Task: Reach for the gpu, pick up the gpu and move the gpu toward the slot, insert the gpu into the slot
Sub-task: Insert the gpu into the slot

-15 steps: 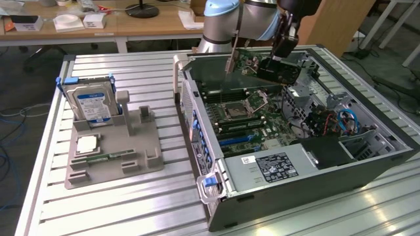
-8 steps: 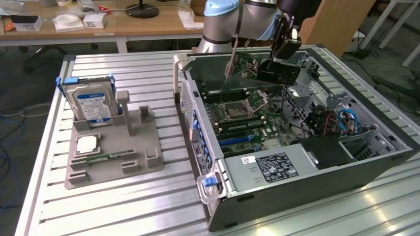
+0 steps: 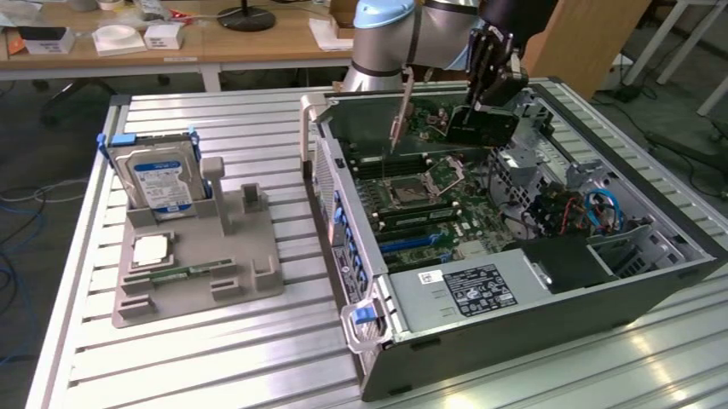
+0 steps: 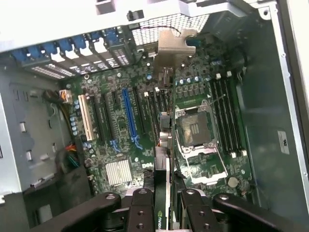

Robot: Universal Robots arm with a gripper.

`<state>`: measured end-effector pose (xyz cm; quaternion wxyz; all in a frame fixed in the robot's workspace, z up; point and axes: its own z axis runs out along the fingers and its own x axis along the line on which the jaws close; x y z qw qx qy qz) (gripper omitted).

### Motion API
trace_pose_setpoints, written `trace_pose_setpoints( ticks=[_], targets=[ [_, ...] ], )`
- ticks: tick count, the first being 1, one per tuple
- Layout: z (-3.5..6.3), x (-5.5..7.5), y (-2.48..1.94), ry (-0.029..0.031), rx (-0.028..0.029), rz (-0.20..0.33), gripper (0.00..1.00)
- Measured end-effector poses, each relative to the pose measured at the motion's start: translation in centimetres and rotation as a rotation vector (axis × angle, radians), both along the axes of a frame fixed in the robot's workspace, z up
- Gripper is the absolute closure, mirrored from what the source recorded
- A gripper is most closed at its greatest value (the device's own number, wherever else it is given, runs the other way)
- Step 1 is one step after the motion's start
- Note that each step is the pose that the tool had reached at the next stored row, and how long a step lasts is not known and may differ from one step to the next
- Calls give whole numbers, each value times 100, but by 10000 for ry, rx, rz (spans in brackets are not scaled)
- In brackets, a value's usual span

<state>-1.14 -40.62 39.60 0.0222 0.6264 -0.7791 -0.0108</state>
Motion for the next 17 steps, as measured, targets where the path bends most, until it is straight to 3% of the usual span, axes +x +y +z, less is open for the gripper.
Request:
trace_pose_setpoints(
  ticks=[1, 5, 6, 9, 17],
  targets=[
    [-2, 0, 0, -12, 46, 55, 74],
    [-6, 0, -9, -104, 367, 113, 74],
    [-9, 0, -14, -132, 418, 124, 74],
    [-24, 0, -20, -147, 420, 319, 74],
    [-73, 0, -21, -129, 432, 1713, 74]
  ],
)
